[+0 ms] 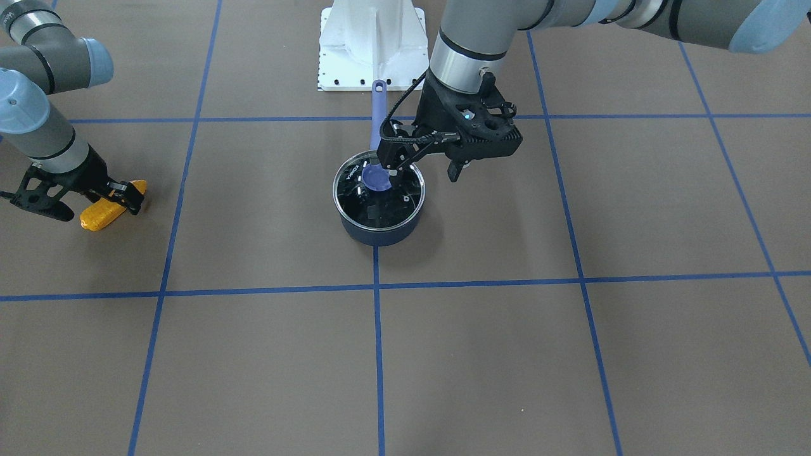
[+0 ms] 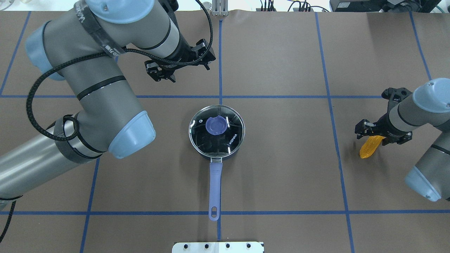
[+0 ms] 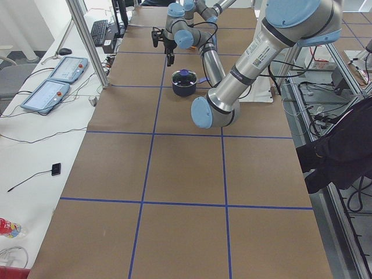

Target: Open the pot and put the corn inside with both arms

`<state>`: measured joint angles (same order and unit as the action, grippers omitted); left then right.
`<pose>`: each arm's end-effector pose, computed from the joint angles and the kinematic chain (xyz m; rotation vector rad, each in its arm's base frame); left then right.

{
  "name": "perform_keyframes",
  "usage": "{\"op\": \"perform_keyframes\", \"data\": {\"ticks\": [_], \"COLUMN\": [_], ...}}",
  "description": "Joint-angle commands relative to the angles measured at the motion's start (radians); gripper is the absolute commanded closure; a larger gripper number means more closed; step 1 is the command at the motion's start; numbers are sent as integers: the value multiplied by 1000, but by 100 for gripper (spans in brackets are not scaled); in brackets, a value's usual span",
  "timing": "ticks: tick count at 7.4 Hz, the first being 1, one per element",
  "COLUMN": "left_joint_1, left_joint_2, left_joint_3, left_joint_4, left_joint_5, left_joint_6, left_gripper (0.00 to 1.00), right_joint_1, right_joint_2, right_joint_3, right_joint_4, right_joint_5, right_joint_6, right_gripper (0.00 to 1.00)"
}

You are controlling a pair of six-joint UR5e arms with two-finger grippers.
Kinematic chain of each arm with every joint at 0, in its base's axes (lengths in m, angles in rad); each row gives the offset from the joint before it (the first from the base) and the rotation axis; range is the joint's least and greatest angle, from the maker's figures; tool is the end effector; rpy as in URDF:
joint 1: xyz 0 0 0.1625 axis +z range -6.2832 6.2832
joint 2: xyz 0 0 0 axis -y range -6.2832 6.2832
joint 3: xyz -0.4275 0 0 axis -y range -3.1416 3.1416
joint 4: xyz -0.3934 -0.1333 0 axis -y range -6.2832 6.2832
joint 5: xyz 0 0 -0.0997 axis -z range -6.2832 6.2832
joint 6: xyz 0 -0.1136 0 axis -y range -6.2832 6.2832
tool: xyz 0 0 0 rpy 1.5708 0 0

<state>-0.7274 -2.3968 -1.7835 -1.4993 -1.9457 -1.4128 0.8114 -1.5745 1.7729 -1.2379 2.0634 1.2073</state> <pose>0.4301 -0.5057 0.0912 0.0979 1.0151 -0.3383 -0.3008 -0.4325 0.5482 -0.1122 -0.7019 0.2982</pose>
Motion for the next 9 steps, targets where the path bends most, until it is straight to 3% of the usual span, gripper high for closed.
{"op": "perform_keyframes", "data": {"ticks": [1, 3, 9], "left_joint_1": [11, 13, 25], "left_joint_2": [-1, -1, -2], "left_joint_3": [9, 9, 29], "left_joint_4": [1, -1, -2], "left_joint_5": [2, 4, 19], "left_joint_6": [5, 6, 8], "left_gripper": [2, 2, 2], "right_joint_1": [3, 11, 14], "right_joint_2": [1, 2, 11], "right_joint_3": [3, 5, 2], "right_joint_4": [0, 0, 0], "right_joint_5": [-9, -9, -3], "right_joint_6": [12, 14, 8], "right_gripper": [38, 51, 71]}}
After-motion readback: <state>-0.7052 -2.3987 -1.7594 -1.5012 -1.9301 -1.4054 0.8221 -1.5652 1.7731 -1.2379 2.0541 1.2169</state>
